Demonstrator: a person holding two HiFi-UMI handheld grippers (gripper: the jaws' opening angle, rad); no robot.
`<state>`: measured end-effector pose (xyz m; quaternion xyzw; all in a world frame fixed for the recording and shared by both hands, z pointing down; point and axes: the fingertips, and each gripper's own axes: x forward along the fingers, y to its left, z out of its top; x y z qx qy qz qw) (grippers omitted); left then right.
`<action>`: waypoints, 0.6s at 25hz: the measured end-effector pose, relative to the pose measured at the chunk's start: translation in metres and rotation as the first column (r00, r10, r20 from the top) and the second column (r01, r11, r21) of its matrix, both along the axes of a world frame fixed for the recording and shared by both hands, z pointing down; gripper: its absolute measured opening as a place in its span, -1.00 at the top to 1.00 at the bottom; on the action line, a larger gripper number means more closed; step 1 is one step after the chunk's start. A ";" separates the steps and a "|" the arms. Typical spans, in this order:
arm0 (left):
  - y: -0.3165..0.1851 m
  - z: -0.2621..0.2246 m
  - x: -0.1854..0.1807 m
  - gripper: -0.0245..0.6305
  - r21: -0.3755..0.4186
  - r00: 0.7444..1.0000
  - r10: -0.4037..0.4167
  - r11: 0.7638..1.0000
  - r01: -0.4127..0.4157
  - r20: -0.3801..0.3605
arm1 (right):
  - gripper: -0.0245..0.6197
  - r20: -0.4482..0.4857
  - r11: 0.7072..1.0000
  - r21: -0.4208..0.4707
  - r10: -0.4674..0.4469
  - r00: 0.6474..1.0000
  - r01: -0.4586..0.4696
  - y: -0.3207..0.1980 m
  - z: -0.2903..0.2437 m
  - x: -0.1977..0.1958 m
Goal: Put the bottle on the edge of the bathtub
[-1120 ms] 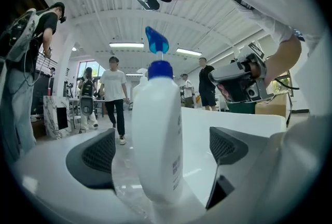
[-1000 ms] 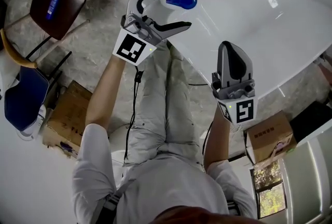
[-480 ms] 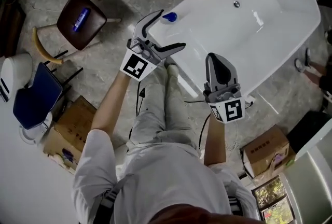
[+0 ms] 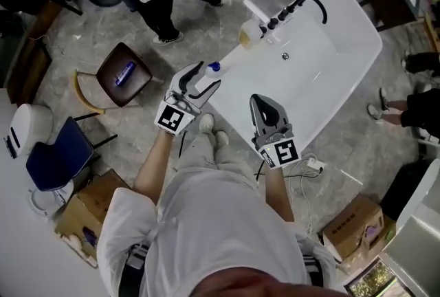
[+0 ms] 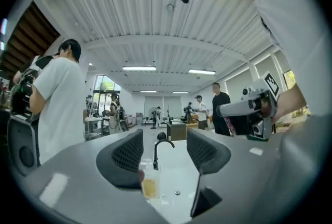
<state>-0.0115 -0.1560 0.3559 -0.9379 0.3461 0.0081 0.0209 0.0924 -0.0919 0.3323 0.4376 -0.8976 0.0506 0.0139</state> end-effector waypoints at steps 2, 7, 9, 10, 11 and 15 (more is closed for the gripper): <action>0.012 -0.019 -0.011 0.21 -0.028 0.999 -0.041 0.999 0.041 -0.016 | 0.92 -0.006 1.000 0.024 -0.007 1.000 0.007 0.004 -0.020 -0.004; 0.045 -0.052 -0.026 0.39 -0.041 0.995 -0.095 0.995 0.095 0.006 | 0.92 -0.009 0.996 0.081 -0.035 0.999 0.036 0.016 -0.057 -0.017; 0.052 -0.054 -0.027 0.51 -0.035 0.995 -0.104 0.994 0.104 0.011 | 0.92 -0.014 0.994 0.100 -0.047 0.999 0.049 0.018 -0.065 -0.022; 0.055 -0.055 -0.028 0.51 -0.030 0.994 -0.109 0.994 0.110 0.014 | 0.92 -0.014 0.993 0.106 -0.054 0.998 0.056 0.020 -0.067 -0.025; 0.059 -0.055 -0.030 0.52 -0.026 0.993 -0.116 0.993 0.116 0.017 | 0.92 -0.013 0.992 0.110 -0.062 0.998 0.063 0.022 -0.069 -0.028; 0.068 -0.059 -0.034 0.62 -0.008 0.989 -0.143 0.990 0.143 0.034 | 0.92 -0.022 0.987 0.126 -0.101 0.995 0.103 0.026 -0.068 -0.041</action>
